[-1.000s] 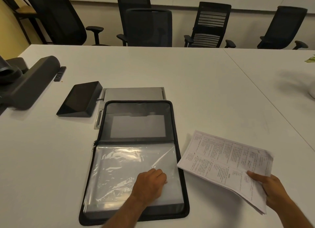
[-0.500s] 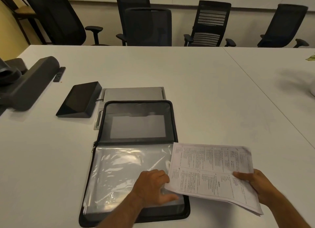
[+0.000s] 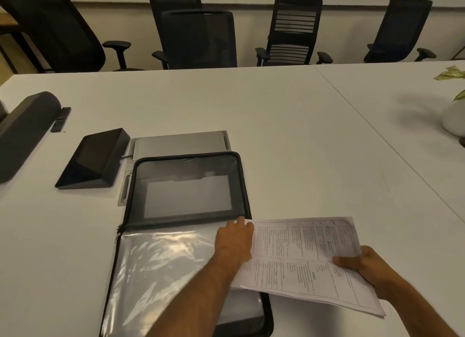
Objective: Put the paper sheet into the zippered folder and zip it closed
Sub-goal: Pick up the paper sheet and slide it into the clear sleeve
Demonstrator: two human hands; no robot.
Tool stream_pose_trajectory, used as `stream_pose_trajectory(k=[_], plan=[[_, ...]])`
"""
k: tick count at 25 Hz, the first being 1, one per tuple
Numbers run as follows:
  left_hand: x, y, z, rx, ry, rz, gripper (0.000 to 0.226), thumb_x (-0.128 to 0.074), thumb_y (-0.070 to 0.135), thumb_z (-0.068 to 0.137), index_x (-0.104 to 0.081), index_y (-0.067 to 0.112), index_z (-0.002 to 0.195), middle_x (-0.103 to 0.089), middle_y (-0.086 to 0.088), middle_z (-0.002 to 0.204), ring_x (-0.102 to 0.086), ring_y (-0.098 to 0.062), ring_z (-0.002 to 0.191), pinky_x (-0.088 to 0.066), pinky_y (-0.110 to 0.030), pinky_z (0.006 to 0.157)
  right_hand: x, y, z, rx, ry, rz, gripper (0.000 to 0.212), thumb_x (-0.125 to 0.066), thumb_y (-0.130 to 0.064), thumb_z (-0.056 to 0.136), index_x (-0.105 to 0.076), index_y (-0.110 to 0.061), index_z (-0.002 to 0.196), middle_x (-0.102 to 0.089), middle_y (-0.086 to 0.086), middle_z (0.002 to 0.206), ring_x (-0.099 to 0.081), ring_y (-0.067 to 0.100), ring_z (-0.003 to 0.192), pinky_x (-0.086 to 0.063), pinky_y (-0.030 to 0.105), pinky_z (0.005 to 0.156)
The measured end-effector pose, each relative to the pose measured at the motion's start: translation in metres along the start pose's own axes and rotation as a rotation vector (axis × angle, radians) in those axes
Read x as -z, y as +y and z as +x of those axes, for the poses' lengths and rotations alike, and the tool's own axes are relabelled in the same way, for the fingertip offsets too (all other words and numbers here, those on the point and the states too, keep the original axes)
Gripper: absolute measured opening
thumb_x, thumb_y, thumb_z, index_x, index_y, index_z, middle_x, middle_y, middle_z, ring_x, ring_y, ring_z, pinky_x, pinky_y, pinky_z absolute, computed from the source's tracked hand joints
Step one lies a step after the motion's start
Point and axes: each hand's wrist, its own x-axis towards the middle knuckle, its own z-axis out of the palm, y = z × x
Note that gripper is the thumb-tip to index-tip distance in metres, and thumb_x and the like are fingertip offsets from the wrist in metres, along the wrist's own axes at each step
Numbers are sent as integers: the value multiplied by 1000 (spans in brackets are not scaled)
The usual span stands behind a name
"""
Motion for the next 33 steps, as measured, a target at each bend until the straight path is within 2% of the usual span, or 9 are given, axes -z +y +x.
stream_pose_trajectory(k=[3,5,15,22,25,26,28,30,33], plan=[[12,1,13,3,-53,210,40,-69,29,86,-60,16,122,-55,-7,118,-55,-25,100,-46,-32,69,3,-3,6,14,-11,-11,36,-74,-9,74,-66,2,107,-71,31,97,-67,53,82,-60,47,62],[17,-1,19,20,-97,258,36,-69,27,87,-61,14,120,-56,-7,111,-56,-24,97,-44,-31,66,2,-5,9,26,-28,-32,34,-74,-10,75,-68,0,106,-71,30,97,-67,53,83,-60,48,64],[23,-6,35,63,-191,-44,39,-69,23,88,-58,17,125,-52,-7,117,-62,-24,97,-56,-34,81,10,-38,20,85,-106,-198,27,-73,-13,76,-71,0,99,-72,27,94,-69,48,81,-60,43,64],[27,2,29,34,-231,58,41,-72,25,85,-59,15,122,-52,-7,114,-60,-21,91,-49,-30,68,7,-43,29,76,-138,-223,22,-74,-13,77,-73,-3,96,-72,27,95,-69,47,83,-60,45,67],[24,14,18,31,-237,150,45,-74,30,83,-60,15,123,-57,-8,115,-57,-18,79,-48,-29,64,5,-36,35,55,-156,-163,26,-75,-12,78,-71,-3,102,-71,28,100,-68,49,89,-59,54,74],[20,20,14,26,-246,156,53,-74,31,84,-56,14,130,-57,-12,125,-60,-18,81,-49,-28,65,5,-33,36,43,-165,-136,29,-75,-12,79,-70,-3,106,-71,28,103,-67,50,91,-57,57,76],[11,31,6,1,-288,120,78,-73,30,85,-33,10,148,-35,-23,150,-65,-22,90,-51,-28,66,2,-27,39,8,-179,-83,33,-74,-13,81,-67,-2,111,-69,30,107,-66,52,94,-54,63,79],[5,41,-1,13,-320,30,97,-73,28,84,-10,5,153,-24,-24,155,-65,-21,91,-51,-28,67,-1,-18,41,-41,-185,-14,36,-73,-16,83,-64,-2,115,-67,32,111,-64,54,97,-52,65,82],[-3,48,-11,69,-314,-142,95,-70,24,88,-4,4,153,-29,-15,156,-62,-19,93,-49,-27,72,-13,-7,43,-117,-176,80,39,-65,-11,84,-56,1,121,-65,34,112,-63,55,96,-55,60,79]])
